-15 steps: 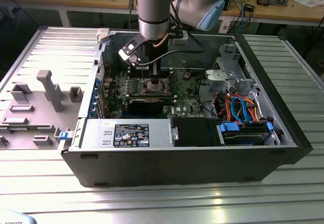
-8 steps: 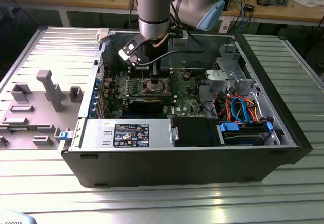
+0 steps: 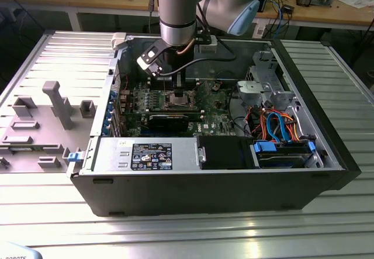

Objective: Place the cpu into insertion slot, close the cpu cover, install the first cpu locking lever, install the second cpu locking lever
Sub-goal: 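Close the cpu cover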

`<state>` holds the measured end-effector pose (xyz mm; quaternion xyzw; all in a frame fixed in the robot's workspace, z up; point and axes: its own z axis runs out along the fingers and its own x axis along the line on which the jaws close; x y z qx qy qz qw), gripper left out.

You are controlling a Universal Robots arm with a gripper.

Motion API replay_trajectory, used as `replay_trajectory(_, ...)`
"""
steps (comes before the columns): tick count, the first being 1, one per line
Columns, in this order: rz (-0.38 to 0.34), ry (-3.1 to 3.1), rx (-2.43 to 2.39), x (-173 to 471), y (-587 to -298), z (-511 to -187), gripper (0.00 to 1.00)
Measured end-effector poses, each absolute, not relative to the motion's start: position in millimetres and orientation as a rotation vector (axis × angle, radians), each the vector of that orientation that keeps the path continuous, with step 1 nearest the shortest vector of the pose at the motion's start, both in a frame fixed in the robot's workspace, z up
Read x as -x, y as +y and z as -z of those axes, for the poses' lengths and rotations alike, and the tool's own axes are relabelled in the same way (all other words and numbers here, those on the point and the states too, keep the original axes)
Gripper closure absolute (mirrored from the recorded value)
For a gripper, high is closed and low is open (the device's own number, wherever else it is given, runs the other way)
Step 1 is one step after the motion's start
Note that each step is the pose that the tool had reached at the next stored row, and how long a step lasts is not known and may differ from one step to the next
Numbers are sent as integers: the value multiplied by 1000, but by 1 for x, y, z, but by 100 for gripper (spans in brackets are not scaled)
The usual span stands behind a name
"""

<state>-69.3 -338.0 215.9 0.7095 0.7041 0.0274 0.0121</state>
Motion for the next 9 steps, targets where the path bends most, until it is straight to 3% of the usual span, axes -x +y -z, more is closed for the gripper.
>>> replay_trajectory(9, -73, 2199, -2216, 67, -338, -228, 89)
